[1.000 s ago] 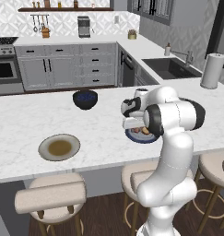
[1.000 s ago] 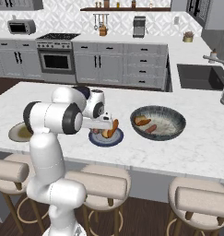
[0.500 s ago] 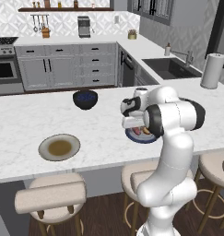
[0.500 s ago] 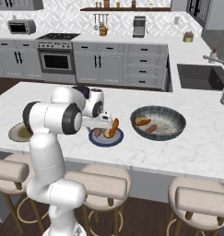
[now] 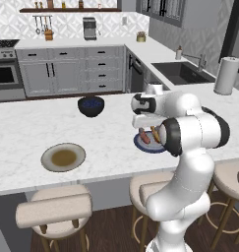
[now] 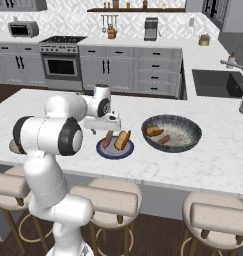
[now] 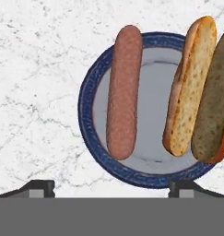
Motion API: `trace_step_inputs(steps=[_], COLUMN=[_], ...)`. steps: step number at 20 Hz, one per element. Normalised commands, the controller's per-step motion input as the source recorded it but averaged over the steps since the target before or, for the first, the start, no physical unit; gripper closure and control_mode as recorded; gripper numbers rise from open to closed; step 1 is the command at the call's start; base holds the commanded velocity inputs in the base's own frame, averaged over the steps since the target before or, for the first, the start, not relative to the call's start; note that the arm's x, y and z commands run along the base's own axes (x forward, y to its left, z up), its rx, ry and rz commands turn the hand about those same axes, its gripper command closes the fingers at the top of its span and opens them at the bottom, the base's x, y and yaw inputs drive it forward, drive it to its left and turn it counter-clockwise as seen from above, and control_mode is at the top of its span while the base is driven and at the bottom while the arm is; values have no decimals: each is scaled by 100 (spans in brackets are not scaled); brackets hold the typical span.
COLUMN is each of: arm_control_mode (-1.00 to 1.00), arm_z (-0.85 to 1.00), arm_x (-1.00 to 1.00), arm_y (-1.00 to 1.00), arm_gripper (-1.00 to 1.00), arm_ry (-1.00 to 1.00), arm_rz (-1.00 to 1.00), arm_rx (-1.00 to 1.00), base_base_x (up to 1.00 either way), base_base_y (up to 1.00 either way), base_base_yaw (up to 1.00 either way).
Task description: Place one bun and one sausage from the bowl on each plate.
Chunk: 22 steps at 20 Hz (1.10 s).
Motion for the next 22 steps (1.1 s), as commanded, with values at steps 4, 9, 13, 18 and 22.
trace_step_inputs(steps=[4, 9, 13, 18, 22], arm_control_mode=[-100, -100, -100, -100, -100], arm_z=[50, 47, 38, 16, 0], arm_x=[0, 13, 34, 32, 10], arm_y=[-57, -65, -65, -68, -85], arm_gripper=[-100, -100, -100, -100, -100], arm_ry=[0, 0, 0, 1, 0], arm_rz=[-23, -21, -22, -21, -15], arm_rx=[8, 11, 13, 15, 14], base_base_x=[0, 0, 0, 0, 0], base_base_y=[0, 0, 0, 0, 0], base_base_yaw=[0, 0, 0, 0, 0])
